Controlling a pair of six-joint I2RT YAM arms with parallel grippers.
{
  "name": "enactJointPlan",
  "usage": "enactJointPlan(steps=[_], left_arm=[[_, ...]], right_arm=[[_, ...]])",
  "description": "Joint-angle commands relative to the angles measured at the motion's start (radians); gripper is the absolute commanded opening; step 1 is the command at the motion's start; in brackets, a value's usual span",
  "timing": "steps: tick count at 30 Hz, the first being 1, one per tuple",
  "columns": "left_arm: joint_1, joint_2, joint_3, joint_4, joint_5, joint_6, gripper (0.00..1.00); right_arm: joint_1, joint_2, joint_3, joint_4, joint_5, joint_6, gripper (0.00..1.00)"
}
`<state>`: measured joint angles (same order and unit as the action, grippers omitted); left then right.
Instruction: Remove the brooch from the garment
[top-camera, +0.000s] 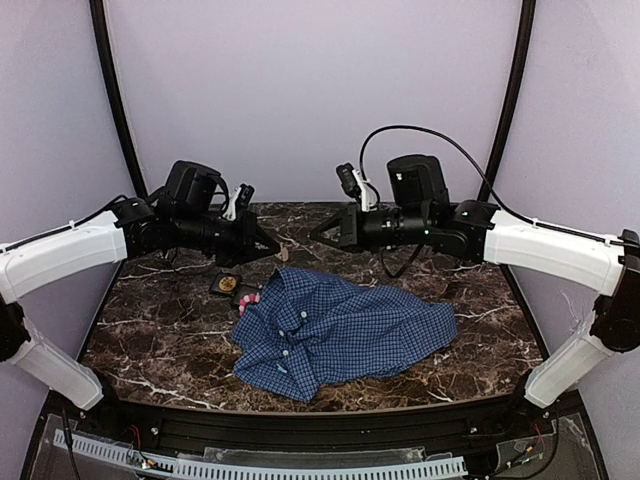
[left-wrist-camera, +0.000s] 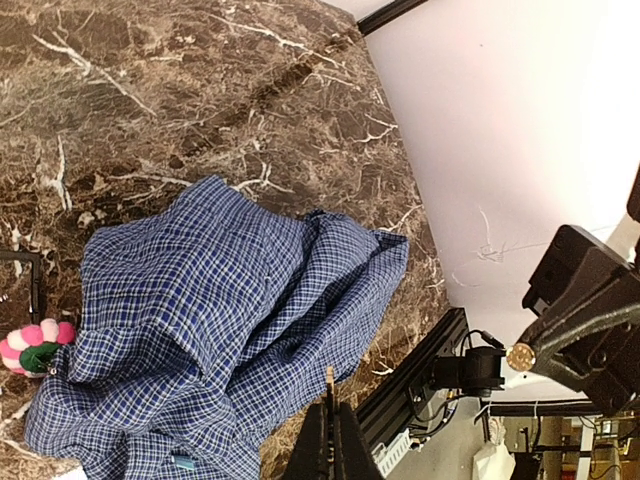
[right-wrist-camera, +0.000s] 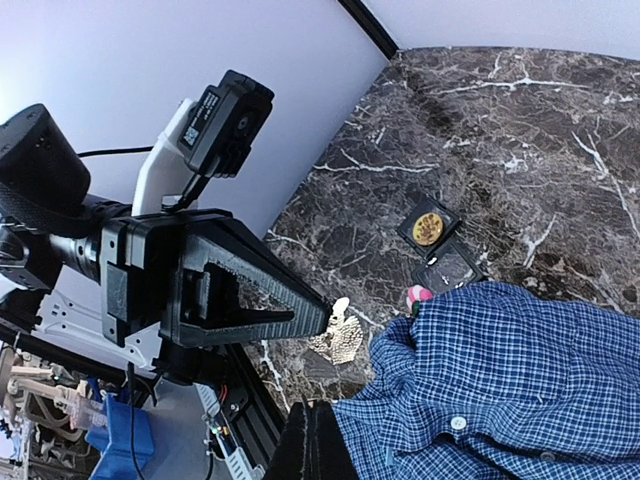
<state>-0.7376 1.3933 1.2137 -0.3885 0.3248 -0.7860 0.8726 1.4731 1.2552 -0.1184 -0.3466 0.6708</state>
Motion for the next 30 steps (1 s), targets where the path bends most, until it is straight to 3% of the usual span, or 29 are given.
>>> enactJointPlan(steps=[1,13,30], left_arm=[[0.004,0.016,0.038,-0.032,0.007,-0.053,0.01],[0.003,0.057,0.062,-0.065,0.011,-0.068,0.01],[0.006,0.088,0.084,-0.079,0.018,-0.070,0.01]], right_arm=[[0.037,0.058,0.078,-0.108,0.118,-0.004,0.00],[0.093,0.225,0.283,-0.290,0.183,-0.066,0.00],[0.097,0.250,0.300,-0.290,0.140,-0.087,0.00]])
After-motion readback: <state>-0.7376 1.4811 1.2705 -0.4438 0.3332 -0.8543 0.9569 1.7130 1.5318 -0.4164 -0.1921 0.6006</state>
